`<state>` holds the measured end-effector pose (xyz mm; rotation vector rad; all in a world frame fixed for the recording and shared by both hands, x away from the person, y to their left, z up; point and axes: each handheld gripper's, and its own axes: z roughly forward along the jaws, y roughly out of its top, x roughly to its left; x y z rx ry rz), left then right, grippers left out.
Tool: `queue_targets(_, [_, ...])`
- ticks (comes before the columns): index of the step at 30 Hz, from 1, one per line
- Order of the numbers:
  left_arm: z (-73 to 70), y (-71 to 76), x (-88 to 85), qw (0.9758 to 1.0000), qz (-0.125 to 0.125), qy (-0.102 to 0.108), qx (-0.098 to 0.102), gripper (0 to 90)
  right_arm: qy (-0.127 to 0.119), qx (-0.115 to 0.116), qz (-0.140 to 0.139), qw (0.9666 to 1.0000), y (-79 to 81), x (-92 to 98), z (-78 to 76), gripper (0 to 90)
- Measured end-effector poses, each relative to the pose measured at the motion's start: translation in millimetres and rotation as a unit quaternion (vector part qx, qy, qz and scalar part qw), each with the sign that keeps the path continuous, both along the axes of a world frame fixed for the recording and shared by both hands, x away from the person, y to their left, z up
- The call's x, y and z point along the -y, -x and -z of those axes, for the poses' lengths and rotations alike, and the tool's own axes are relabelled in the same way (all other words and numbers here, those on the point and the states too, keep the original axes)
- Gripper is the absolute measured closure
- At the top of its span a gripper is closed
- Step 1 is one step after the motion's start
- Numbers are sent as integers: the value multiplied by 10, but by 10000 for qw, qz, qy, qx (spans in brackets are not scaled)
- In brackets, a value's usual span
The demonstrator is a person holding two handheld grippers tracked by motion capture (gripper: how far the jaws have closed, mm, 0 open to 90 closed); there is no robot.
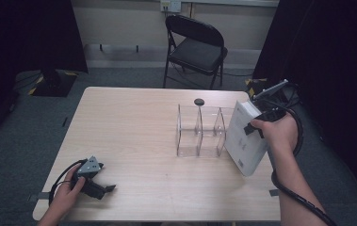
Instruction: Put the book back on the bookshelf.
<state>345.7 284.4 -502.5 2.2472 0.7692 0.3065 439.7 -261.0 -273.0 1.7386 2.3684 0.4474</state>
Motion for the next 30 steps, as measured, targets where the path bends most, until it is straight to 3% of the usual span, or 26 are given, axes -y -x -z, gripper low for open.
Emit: queue_targets(30, [-1, -1, 0, 10000, 4, -8, 7, 0, -40, 88, 103, 9999, -219, -78, 48, 520])
